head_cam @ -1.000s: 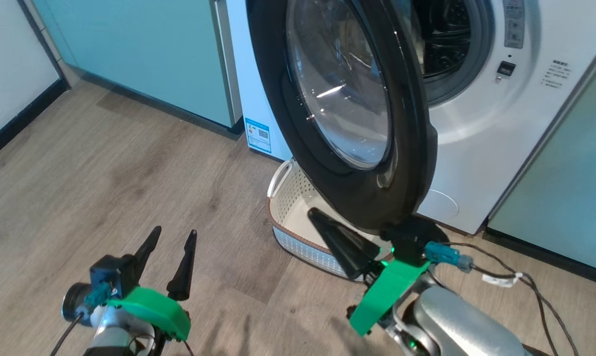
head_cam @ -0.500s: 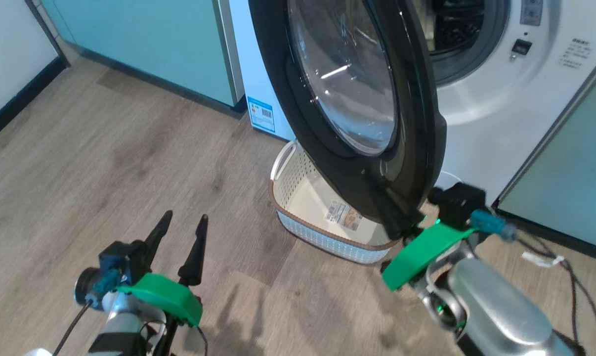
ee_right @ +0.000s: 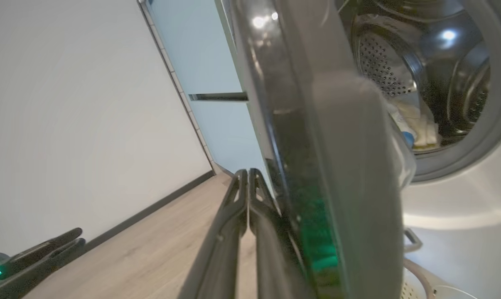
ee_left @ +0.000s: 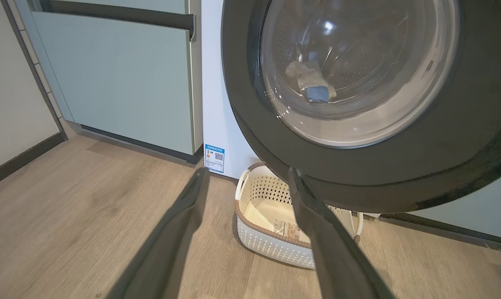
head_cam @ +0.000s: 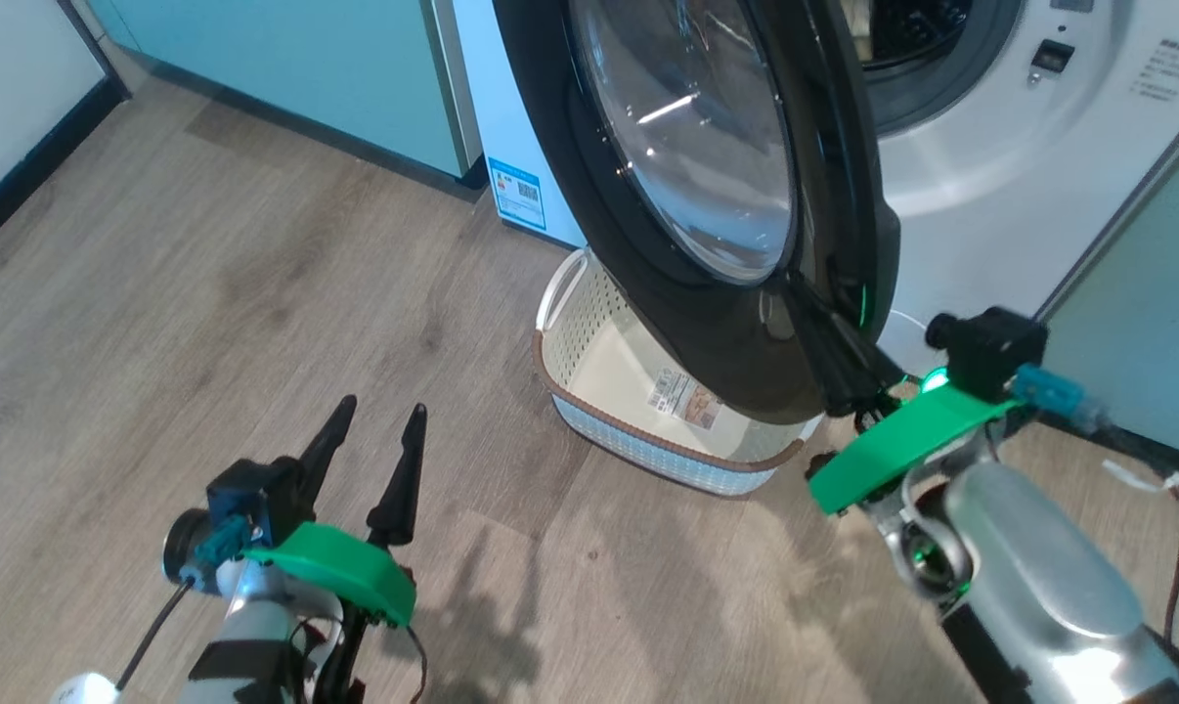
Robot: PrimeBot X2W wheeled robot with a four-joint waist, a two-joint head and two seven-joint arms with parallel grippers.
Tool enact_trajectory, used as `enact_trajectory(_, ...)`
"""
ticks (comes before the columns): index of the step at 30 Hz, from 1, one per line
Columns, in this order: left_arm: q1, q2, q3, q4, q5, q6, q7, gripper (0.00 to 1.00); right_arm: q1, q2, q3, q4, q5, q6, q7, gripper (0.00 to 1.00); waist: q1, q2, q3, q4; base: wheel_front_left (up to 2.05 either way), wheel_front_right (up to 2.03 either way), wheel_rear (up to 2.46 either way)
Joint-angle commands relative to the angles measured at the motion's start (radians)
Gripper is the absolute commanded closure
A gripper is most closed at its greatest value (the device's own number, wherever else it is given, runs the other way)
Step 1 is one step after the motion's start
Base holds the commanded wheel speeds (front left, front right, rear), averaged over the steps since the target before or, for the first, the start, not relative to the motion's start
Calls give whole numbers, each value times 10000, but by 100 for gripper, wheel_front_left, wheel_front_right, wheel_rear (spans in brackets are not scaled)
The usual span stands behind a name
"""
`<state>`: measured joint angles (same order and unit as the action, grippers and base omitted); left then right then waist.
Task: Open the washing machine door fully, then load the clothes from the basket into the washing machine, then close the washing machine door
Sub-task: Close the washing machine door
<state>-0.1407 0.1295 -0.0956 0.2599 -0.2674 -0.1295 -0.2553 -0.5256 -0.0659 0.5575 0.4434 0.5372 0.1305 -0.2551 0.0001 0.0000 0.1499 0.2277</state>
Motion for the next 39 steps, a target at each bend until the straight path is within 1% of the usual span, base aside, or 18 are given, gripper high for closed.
enact_trajectory(1, -503, 84, 371, -373, -67, -12, -65, 0, -496, 155, -123, -294, 90, 2, -67, 100, -1, 0, 73, -15, 0, 0, 0)
enact_trajectory(6, -558, 1, 397, -392, -46, -12, -65, 0, -754, 156, -541, -319, 278, 2, -67, 100, -1, 0, 261, -65, 0, 0, 0)
enact_trajectory(10, -629, -54, 395, -416, -30, -12, -65, 0, -977, 156, -768, -180, 179, 2, -67, 100, -1, 0, 425, -100, 0, 0, 0)
enact_trajectory(24, -1024, -177, 344, -531, 8, -12, -65, 0, -2260, 156, -2300, 799, -426, 2, -67, 100, -1, 0, 1190, -246, 0, 0, 0)
enact_trajectory(30, -1229, -215, 273, -611, 14, -12, -65, 0, -2892, 152, -2978, 1370, -327, 2, -67, 100, -1, 0, 1541, -263, 0, 0, 0)
enact_trajectory(34, -1373, -274, 222, -672, 9, -12, -65, 0, -3384, 51, -3264, 1691, -397, 2, -67, 100, -1, 0, 1779, -227, 0, 0, 0)
enact_trajectory(39, -1549, -353, 143, -702, 5, -12, -65, 0, -4037, -188, -3700, 2238, -154, 2, -67, 100, -1, 0, 2082, -123, 0, 0, 0)
